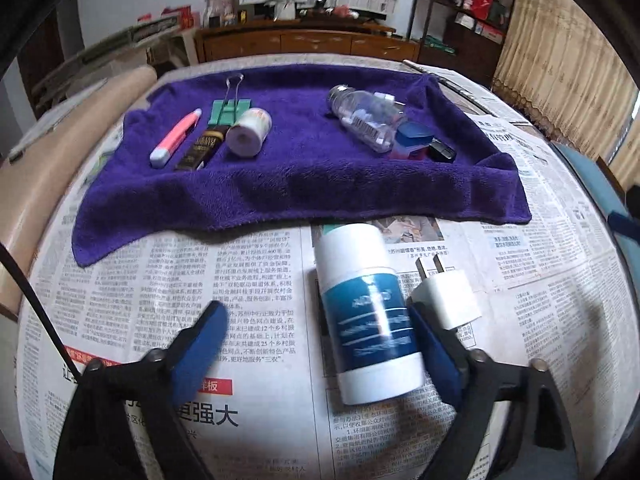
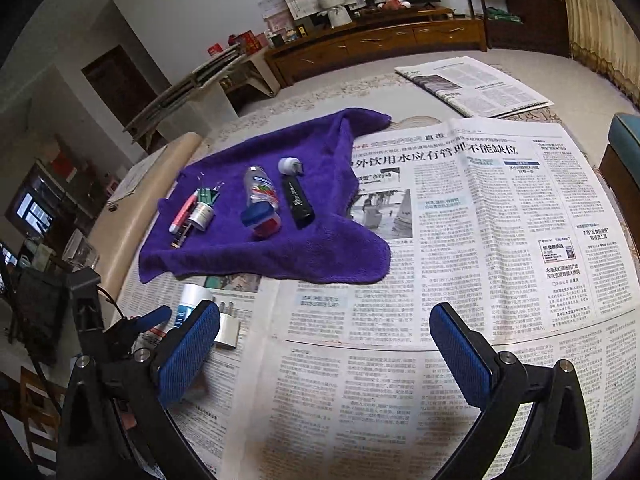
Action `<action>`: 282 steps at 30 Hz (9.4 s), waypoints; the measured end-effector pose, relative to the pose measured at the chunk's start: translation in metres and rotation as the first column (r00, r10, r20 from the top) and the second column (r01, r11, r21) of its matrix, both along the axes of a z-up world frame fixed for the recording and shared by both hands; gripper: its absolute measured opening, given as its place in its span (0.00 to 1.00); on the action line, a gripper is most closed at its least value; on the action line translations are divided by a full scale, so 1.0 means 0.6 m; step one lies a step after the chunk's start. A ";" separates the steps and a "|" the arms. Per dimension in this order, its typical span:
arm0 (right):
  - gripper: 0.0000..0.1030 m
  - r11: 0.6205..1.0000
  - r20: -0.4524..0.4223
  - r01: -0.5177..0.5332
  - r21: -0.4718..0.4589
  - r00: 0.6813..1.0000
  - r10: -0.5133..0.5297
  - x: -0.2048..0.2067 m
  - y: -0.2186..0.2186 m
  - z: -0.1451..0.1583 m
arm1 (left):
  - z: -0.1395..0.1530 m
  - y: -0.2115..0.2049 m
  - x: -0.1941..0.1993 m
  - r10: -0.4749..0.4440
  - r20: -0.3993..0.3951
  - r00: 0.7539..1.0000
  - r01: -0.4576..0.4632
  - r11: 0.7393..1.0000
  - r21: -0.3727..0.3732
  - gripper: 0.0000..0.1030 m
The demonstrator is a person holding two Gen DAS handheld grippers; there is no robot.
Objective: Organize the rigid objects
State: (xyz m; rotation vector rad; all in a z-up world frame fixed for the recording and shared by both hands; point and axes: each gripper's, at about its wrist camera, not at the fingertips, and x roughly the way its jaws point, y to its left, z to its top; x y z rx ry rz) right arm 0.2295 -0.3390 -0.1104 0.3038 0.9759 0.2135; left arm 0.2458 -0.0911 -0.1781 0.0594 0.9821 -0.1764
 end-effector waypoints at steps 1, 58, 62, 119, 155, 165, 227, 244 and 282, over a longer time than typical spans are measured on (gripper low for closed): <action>1.00 1.000 0.000 -0.001 0.000 1.000 0.001 0.000 0.000 0.001 | 0.001 -0.002 -0.003 -0.008 0.012 1.000 0.008 1.000 0.011 0.71; 0.29 0.943 0.030 -0.194 -0.270 0.977 0.210 0.004 0.264 -0.112 | 0.053 0.178 -0.032 -0.022 0.078 0.997 0.031 0.992 -0.120 0.34; 0.29 0.953 0.020 -0.196 -0.231 0.978 0.206 0.003 0.250 -0.107 | 0.051 0.178 -0.027 -0.012 0.078 0.997 0.021 0.993 -0.114 0.34; 0.26 0.939 -0.022 -0.161 -0.303 0.987 0.162 0.321 0.134 -0.094 | 0.018 -0.024 0.264 -0.216 -0.062 0.974 0.218 0.975 0.033 0.34; 1.00 0.976 0.029 -0.055 -0.212 0.998 0.063 0.144 0.127 0.028 | 0.127 0.044 0.113 -0.100 0.048 0.994 0.102 0.993 -0.053 1.00; 1.00 0.966 0.033 0.020 -0.257 0.999 -0.012 -0.062 0.164 0.102 | 0.192 0.093 -0.086 0.007 0.064 0.998 -0.003 0.998 -0.068 1.00; 1.00 0.947 0.114 0.122 -0.298 0.989 -0.092 -0.416 0.217 0.167 | 0.244 0.154 -0.390 0.116 0.104 0.988 -0.112 0.993 -0.037 1.00; 1.00 0.946 0.115 0.130 -0.297 0.988 -0.099 -0.419 0.212 0.170 | 0.248 0.155 -0.393 0.110 0.111 0.988 -0.107 0.994 -0.033 1.00; 1.00 0.946 0.102 0.131 -0.297 0.989 -0.105 -0.416 0.211 0.161 | 0.237 0.161 -0.381 0.106 0.101 0.989 -0.101 0.993 -0.053 1.00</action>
